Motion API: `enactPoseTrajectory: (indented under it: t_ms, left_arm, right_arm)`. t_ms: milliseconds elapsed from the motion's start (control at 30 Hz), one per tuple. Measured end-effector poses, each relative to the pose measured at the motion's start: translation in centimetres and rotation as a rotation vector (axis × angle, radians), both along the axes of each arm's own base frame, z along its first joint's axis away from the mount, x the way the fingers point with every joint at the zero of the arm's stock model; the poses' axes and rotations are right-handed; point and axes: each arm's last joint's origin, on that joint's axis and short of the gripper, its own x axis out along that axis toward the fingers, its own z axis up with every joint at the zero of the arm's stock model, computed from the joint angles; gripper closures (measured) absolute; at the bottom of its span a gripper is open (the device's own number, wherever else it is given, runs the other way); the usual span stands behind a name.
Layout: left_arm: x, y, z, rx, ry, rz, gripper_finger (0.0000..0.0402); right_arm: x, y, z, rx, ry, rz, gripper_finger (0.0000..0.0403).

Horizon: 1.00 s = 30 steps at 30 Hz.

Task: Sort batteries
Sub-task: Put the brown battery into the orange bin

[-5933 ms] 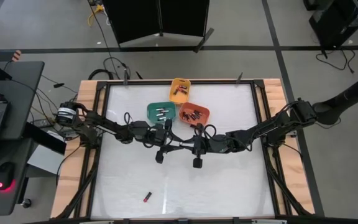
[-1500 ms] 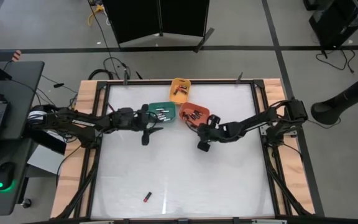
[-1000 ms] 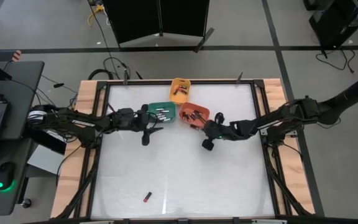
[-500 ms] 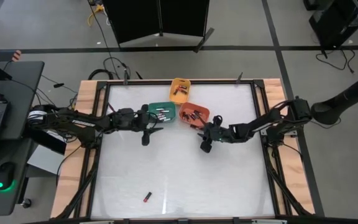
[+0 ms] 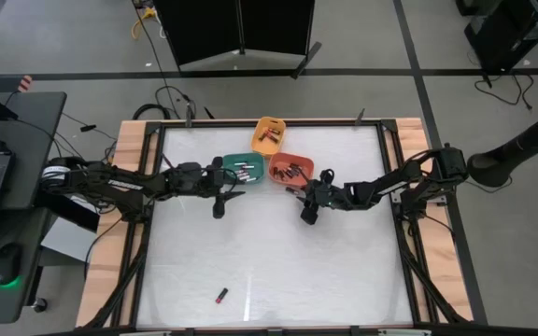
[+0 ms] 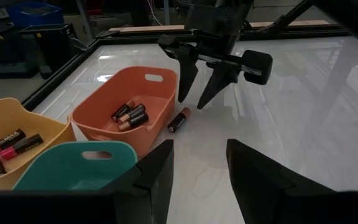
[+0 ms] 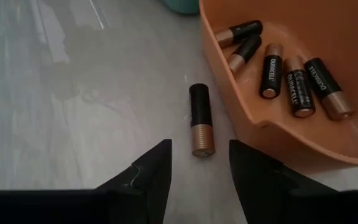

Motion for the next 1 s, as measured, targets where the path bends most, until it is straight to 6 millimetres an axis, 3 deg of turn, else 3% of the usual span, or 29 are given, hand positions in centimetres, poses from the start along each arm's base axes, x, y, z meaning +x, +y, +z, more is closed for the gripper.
enactPoseTrajectory:
  t_ms: [700,1000]
  left_arm:
    - [0.0,0.0,0.0,0.0,-0.001,0.0,0.0245]
    - [0.0,-0.1,0.0,-0.002,-0.002,-0.003,0.0245]
  right_arm:
    - [0.2,-1.1,0.3,0.019,-0.039,0.01,0.0239]
    - [1.0,-1.1,-2.1,0.024,-0.034,0.02,0.024]
